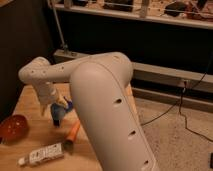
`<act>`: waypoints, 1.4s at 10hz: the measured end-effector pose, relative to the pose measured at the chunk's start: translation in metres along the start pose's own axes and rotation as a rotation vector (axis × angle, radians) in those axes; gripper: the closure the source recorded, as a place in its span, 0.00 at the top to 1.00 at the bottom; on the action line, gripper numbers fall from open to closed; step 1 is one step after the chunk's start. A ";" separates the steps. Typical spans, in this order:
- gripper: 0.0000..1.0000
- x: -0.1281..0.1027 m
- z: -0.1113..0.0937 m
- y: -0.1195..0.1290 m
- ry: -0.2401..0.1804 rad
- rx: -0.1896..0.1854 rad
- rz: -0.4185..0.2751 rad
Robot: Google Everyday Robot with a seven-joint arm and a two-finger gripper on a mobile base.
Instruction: Place the ceramic cup over the eraser
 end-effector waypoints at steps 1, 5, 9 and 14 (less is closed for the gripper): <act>0.80 0.001 0.000 -0.001 -0.001 0.001 -0.002; 0.80 0.003 -0.004 -0.006 -0.007 0.027 -0.010; 0.80 0.007 -0.023 -0.017 -0.031 0.090 0.004; 0.80 0.005 -0.046 -0.014 -0.095 0.073 0.021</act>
